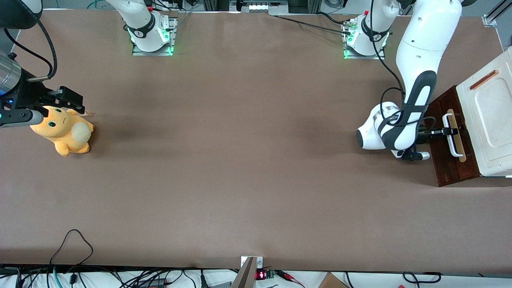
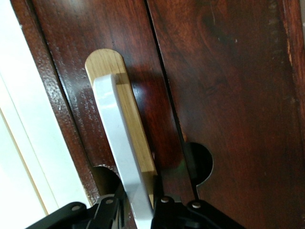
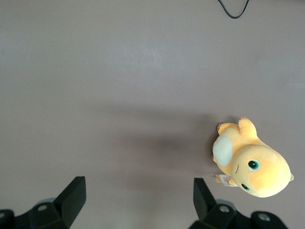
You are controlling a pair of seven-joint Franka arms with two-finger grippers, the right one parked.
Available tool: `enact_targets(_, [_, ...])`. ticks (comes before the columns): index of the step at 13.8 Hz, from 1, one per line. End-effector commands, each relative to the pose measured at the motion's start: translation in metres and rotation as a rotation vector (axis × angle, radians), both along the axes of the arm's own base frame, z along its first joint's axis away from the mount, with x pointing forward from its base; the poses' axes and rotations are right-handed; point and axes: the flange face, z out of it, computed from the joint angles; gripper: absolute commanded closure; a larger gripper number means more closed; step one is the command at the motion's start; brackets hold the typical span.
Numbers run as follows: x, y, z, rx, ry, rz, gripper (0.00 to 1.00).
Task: Open lower drawer with left arm only
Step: 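Close the left gripper on the white handle, then pull the handle with the left gripper, sliding the drawer outward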
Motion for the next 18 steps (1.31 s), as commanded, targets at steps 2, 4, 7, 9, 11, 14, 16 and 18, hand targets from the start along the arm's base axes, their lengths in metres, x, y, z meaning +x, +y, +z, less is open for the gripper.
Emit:
enact_targets(2, [0.006, -0.004, 0.003, -0.002, 0.006, 0.003, 0.80])
enact_targets(4, [0.005, -0.008, 0.004, -0.004, 0.001, 0.004, 0.81])
enact_targets(7, [0.004, -0.019, 0.005, -0.014, -0.003, 0.009, 0.82])
enact_targets(9, [0.001, -0.028, 0.004, -0.023, -0.007, 0.015, 0.83])
enact_targets(11, [0.000, -0.034, 0.005, -0.014, -0.014, 0.016, 0.83])
enact_targets(14, [-0.003, -0.042, 0.004, -0.014, -0.015, 0.023, 0.83])
enact_targets(16, [-0.007, -0.050, 0.003, -0.016, -0.020, 0.037, 0.83])
enact_targets(18, [-0.010, -0.061, 0.002, -0.028, -0.023, 0.042, 0.83])
